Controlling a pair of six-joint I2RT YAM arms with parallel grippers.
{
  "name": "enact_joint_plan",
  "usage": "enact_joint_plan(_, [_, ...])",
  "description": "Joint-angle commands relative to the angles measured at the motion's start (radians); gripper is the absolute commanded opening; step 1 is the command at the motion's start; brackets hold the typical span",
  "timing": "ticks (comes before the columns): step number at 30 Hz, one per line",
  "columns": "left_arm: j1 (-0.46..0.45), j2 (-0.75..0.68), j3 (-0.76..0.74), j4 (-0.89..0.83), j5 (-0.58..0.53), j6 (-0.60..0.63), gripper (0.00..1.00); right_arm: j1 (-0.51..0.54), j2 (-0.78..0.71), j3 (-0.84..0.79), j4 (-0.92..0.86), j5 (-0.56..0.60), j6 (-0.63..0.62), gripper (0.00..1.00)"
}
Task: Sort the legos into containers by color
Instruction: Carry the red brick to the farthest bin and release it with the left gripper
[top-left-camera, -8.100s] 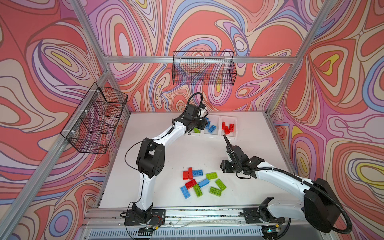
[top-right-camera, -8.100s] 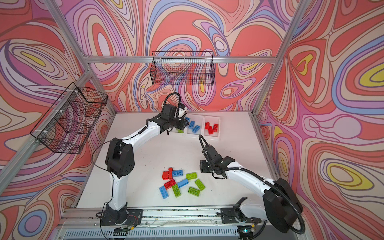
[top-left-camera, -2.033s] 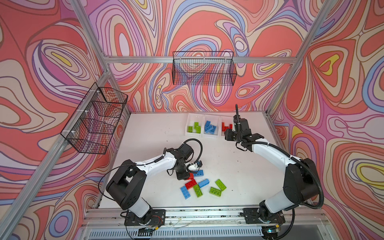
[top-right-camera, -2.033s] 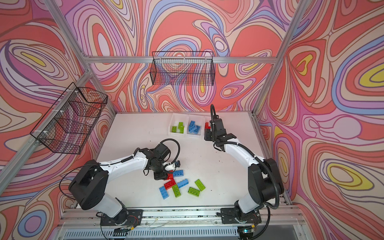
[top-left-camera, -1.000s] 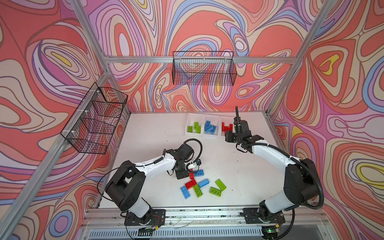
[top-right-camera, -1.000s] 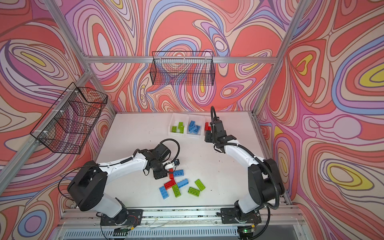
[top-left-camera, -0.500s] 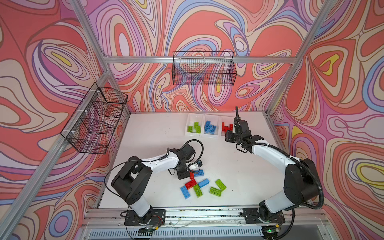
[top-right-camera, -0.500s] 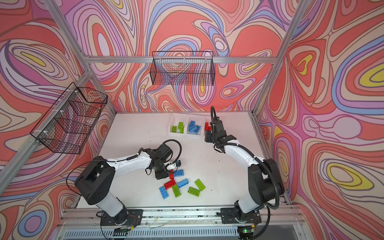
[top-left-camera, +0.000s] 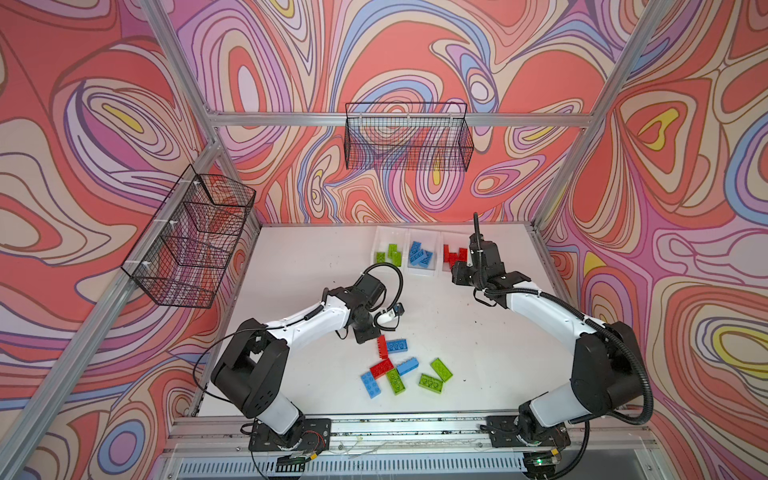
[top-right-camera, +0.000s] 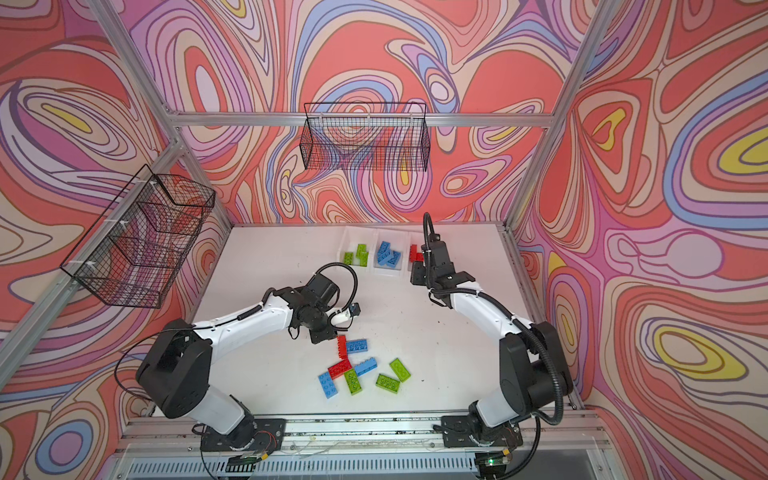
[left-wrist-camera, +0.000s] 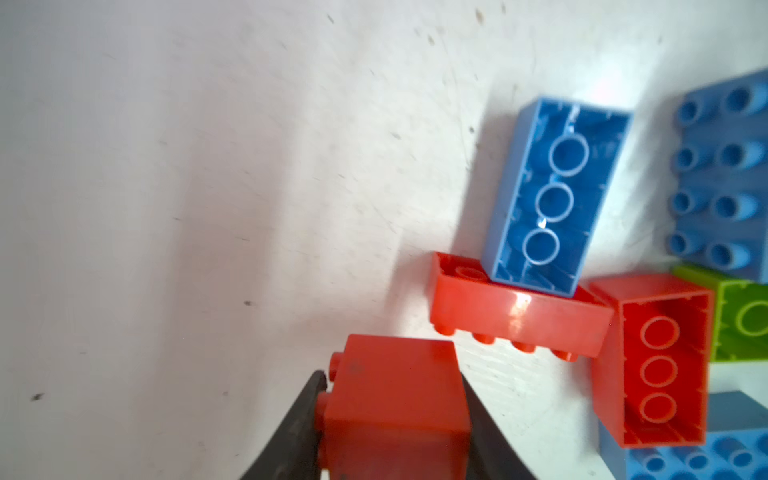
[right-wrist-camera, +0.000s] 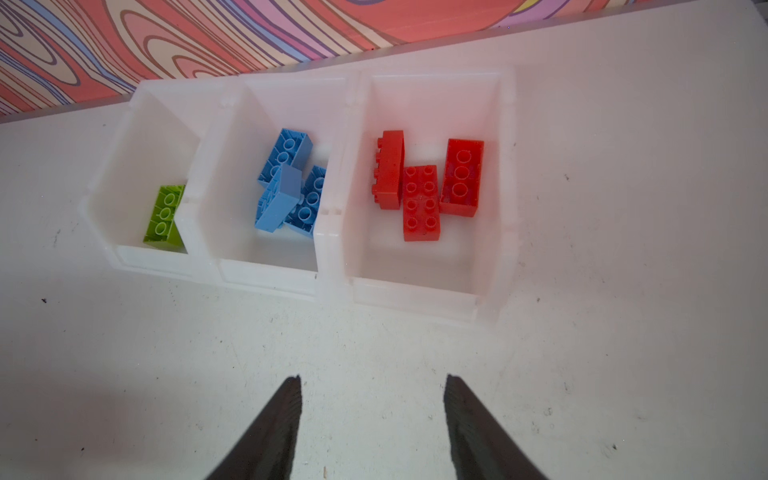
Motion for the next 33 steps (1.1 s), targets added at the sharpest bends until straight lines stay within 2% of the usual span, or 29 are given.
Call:
enact_joint_plan(1, [0.009, -0.015, 0.089, 0.064, 0.036, 0.000, 0.30, -0.007, -0.043, -0.036, -0.007, 0.023, 0.020, 0.58])
enact_joint_plan(6, [0.011, 0.134, 0.304, 0.165, 0.170, -0.033, 0.30, -0.008, -0.072, -0.085, -0.004, 0.015, 0.051, 0.58])
enact_joint_plan(11, [0.001, 0.306, 0.490, 0.354, 0.270, -0.145, 0.30, -0.024, -0.118, -0.168, 0.010, 0.004, 0.108, 0.58])
enact_joint_plan(19, [-0.038, 0.605, 0.751, 0.672, 0.267, -0.344, 0.31, -0.034, -0.194, -0.264, 0.015, 0.017, 0.205, 0.58])
enact_joint_plan(25, [-0.047, 0.810, 0.988, 0.742, 0.276, -0.488, 0.33, -0.034, -0.257, -0.313, 0.001, 0.023, 0.245, 0.58])
enact_joint_plan(28, [-0.052, 0.885, 1.085, 0.737, 0.277, -0.537, 0.38, -0.034, -0.272, -0.317, -0.012, 0.027, 0.247, 0.58])
enact_joint_plan(31, [-0.058, 0.934, 1.154, 0.719, 0.274, -0.562, 0.47, -0.034, -0.279, -0.312, -0.015, 0.037, 0.247, 0.57])
enact_joint_plan(33, [-0.058, 0.948, 1.177, 0.704, 0.261, -0.571, 0.59, -0.034, -0.278, -0.304, -0.014, 0.045, 0.247, 0.58])
